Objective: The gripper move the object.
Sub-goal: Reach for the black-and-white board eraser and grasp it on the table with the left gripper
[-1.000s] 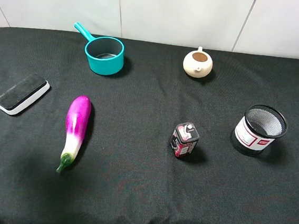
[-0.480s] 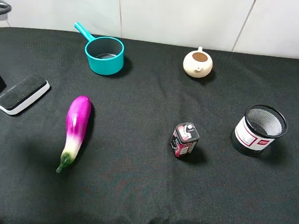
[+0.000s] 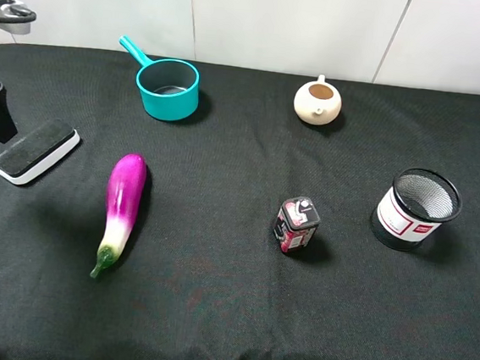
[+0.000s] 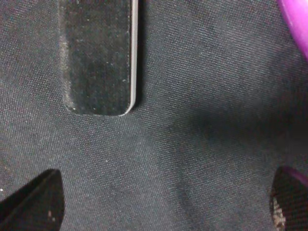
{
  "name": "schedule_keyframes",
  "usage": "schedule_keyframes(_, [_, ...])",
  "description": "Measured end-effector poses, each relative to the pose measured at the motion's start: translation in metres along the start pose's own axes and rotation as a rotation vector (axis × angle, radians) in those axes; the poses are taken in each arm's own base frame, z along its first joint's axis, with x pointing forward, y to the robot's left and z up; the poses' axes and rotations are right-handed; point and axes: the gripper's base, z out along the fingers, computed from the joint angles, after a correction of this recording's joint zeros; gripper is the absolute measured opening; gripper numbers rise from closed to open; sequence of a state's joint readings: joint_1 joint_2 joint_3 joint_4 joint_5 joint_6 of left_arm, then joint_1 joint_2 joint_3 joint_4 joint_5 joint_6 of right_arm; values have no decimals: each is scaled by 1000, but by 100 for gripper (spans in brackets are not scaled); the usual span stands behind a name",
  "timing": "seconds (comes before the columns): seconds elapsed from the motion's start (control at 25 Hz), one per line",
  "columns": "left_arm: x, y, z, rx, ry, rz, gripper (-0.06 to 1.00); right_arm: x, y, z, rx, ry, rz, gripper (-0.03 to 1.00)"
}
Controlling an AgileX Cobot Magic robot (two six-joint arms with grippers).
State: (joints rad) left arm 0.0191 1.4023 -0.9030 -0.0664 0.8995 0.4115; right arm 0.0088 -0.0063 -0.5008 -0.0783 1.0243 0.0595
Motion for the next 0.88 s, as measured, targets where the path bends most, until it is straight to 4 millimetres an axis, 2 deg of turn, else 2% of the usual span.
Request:
schedule_keyframes(0.48, [-28,23,33,-7,99,57,95,0,0,0,0,0,0,69])
schedule_keyframes(0.88, [-39,37,59,-31,114,77,98,0,0,0,0,0,0,69])
